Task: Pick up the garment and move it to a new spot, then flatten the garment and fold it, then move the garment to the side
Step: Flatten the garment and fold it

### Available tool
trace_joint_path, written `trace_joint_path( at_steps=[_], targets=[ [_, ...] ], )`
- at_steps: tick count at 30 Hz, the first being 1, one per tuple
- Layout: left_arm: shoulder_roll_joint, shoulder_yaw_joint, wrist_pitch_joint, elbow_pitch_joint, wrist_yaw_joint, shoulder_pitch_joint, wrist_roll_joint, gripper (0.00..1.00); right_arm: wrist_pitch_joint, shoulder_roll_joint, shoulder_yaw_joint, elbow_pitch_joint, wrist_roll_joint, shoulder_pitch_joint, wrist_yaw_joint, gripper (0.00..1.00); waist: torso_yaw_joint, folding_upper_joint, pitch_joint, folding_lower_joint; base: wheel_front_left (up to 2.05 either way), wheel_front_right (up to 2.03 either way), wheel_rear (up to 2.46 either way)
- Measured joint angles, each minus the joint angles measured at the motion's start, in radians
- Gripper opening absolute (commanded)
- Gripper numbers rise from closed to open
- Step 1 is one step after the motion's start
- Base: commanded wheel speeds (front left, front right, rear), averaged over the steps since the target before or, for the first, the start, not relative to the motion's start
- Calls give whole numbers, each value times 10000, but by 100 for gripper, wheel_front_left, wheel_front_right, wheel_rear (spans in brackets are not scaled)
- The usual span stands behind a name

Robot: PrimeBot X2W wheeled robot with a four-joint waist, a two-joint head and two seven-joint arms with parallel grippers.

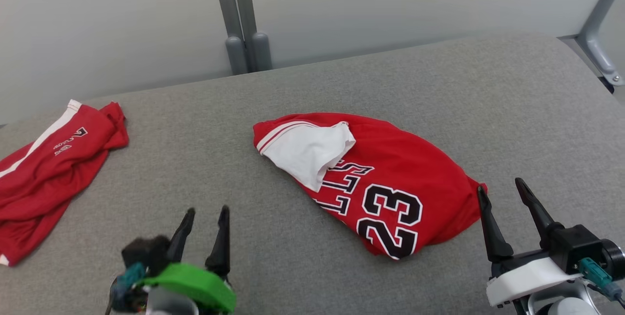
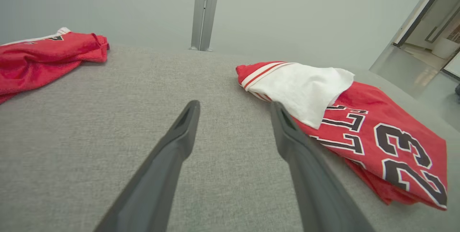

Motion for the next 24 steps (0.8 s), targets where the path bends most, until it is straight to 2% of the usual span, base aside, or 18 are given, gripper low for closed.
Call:
trace_joint_path(
  at_steps=[3, 7, 13, 19, 24],
  targets=[
    [-13, -629, 1241, 602, 44, -1185, -1110, 100, 0, -6, 127, -13, 46, -118, 0, 100, -185, 0, 173, 0, 0, 0, 0],
    [-15, -1346, 2587, 1396, 541, -2468, -2709, 100, 0, 81, 234, -13, 109, -395, 0, 100, -492, 0, 452, 0, 0, 0, 0],
    [-21, -2077, 3687, 2376, 1145, -3635, -4698, 100, 0, 184, 278, 27, 169, -518, 0, 100, -989, 0, 866, 0, 0, 0, 0],
    [-15, -1956, 3649, 3626, 1889, -4552, -5076, 100, 0, 222, 249, 12, 247, -845, 0, 100, -1404, 0, 1325, 0, 0, 0, 0],
    [-15, -1741, 3482, 4385, 1879, -5205, -5241, 100, 0, 276, 205, 25, 249, -916, 0, 100, -1647, 0, 1705, 0, 0, 0, 0]
  ],
)
